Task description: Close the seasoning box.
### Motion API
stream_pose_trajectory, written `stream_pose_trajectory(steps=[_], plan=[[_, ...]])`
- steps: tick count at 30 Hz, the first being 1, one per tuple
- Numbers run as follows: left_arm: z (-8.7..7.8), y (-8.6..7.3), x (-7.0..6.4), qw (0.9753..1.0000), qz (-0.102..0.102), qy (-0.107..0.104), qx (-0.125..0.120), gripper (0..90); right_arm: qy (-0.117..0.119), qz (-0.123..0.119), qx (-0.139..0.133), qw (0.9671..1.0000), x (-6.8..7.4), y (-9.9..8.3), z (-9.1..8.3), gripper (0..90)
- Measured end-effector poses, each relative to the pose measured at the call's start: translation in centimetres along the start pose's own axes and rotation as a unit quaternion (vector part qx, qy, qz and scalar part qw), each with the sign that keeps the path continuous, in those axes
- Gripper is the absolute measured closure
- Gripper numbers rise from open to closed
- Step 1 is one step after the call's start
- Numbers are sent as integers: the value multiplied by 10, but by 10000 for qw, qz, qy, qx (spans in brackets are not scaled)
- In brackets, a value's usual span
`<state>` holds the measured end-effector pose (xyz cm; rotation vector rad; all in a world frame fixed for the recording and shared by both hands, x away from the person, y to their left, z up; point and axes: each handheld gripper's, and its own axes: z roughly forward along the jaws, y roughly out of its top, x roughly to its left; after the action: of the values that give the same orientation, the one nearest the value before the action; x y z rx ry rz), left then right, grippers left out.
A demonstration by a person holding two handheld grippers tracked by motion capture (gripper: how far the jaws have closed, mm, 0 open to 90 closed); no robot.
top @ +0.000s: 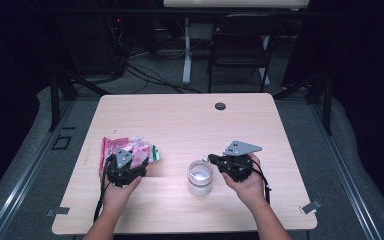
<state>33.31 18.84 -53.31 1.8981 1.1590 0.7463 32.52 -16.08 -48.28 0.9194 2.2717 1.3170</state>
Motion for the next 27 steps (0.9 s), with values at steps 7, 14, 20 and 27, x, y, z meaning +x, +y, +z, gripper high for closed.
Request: stream_pose_trajectory(steps=[7,14,20,27], plan=[[-2,1,1,10000,-33,-34,-17,362,92,-10,19,10000,2,0,0,850],[-10,6,8,9984,-439,-329,-150,386,152,81,-38,9998,-1,4,-4,706],[-20,17,15,9981,-459,-405,-118,399,17,191,-135,9997,-5,11,-13,500],[-33,24,35,9970,-634,-430,-84,406,-354,336,-266,9985,-18,11,-26,416]])
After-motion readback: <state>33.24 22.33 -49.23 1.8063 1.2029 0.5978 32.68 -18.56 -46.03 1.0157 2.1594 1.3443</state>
